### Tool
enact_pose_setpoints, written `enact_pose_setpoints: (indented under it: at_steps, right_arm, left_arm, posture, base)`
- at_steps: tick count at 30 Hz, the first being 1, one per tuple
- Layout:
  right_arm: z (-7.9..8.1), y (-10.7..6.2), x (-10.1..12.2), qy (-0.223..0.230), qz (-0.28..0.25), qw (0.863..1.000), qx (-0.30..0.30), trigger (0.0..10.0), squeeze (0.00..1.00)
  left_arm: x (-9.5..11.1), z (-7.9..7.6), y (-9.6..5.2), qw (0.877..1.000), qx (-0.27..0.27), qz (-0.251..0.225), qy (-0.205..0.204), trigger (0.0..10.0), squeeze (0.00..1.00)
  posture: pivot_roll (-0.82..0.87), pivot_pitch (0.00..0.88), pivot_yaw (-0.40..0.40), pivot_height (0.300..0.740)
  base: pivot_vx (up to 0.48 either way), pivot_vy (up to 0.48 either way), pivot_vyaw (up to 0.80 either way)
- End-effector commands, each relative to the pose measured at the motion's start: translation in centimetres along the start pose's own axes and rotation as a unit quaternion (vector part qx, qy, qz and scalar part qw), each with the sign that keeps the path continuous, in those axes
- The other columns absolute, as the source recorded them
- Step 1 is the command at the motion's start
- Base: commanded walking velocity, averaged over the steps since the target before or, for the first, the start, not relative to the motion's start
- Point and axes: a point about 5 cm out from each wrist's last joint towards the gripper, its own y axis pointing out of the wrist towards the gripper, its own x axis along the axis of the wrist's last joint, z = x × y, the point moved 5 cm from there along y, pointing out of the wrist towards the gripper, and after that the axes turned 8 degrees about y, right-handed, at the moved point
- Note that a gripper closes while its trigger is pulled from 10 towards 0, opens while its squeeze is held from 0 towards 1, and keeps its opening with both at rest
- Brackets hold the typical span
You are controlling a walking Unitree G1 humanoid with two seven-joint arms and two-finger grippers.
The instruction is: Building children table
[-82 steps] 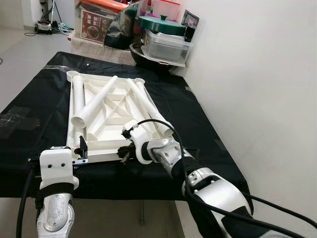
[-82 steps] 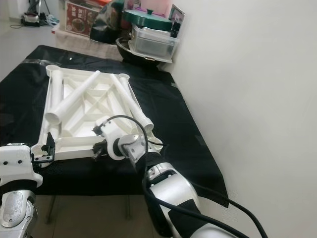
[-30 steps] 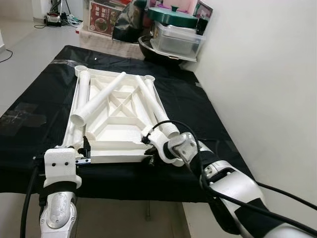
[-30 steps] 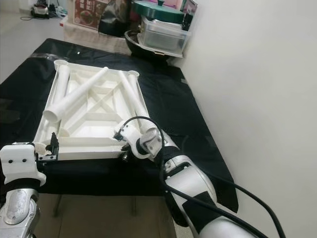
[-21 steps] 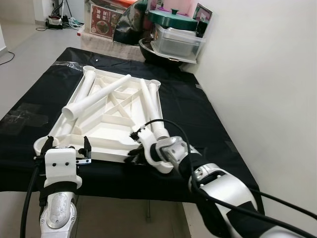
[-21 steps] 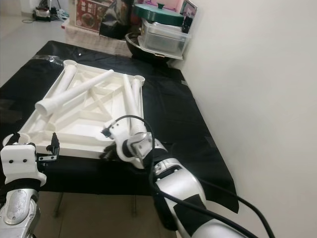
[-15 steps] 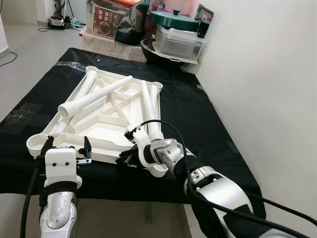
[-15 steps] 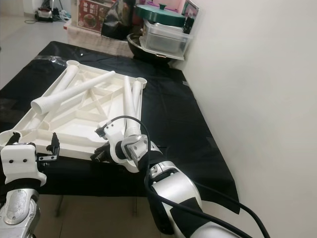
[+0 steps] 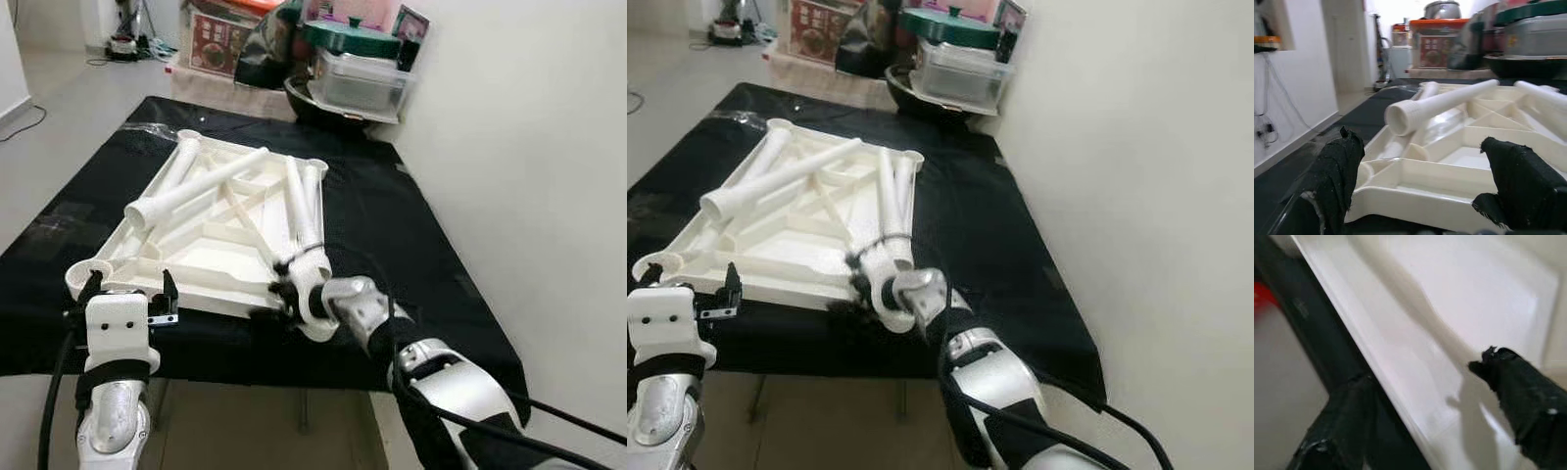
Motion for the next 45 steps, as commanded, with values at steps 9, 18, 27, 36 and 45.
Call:
enact_pose_setpoints:
  at_steps: [9, 18, 27, 36, 45]
  right_arm:
    - [0.0, -3.0, 9.0, 0.071, -0.193, 0.979, -0.001, 10.0, 1.0]
    - [-6.1, -4.6, 6.7, 0.1, -0.196, 0.949, -0.225, 10.0, 0.0]
    - [-6.8, -4.5, -1.0, 0.199, -0.078, 0.934, -0.287, 10.0, 0.0]
    - [-6.7, -3.6, -3.6, 0.282, -0.046, 0.909, -0.305, 10.0, 0.0]
    - [-6.5, -3.5, -3.1, 0.294, -0.058, 0.902, -0.31, 10.0, 0.0]
  left_arm:
    - [-0.1, -0.2, -0.3, 1.0, -0.016, 0.004, -0.003, 10.0, 0.0]
    - [-0.2, -0.2, -0.3, 1.0, -0.02, 0.005, -0.002, 10.0, 0.0]
    - [-0.5, -0.2, -0.4, 1.0, -0.024, 0.01, 0.001, 10.0, 0.0]
    - [-0.5, -0.1, -0.5, 1.0, -0.028, 0.011, 0.007, 10.0, 0.0]
    - [-0.5, 0.0, -0.5, 1.0, -0.026, 0.011, 0.009, 10.0, 0.0]
  posture:
    - [0.23, 0.0, -0.195, 0.74]
    - [0.24, 0.0, -0.194, 0.74]
    - [0.23, 0.0, -0.191, 0.74]
    - [0.24, 0.0, -0.189, 0.74]
    - [0.24, 0.0, -0.192, 0.74]
  base:
    - [0.0, 0.0, 0.0]
    - [0.0, 0.0, 0.0]
    - [0.0, 0.0, 0.0]
    - [0.0, 0.0, 0.0]
    - [0.0, 0.0, 0.0]
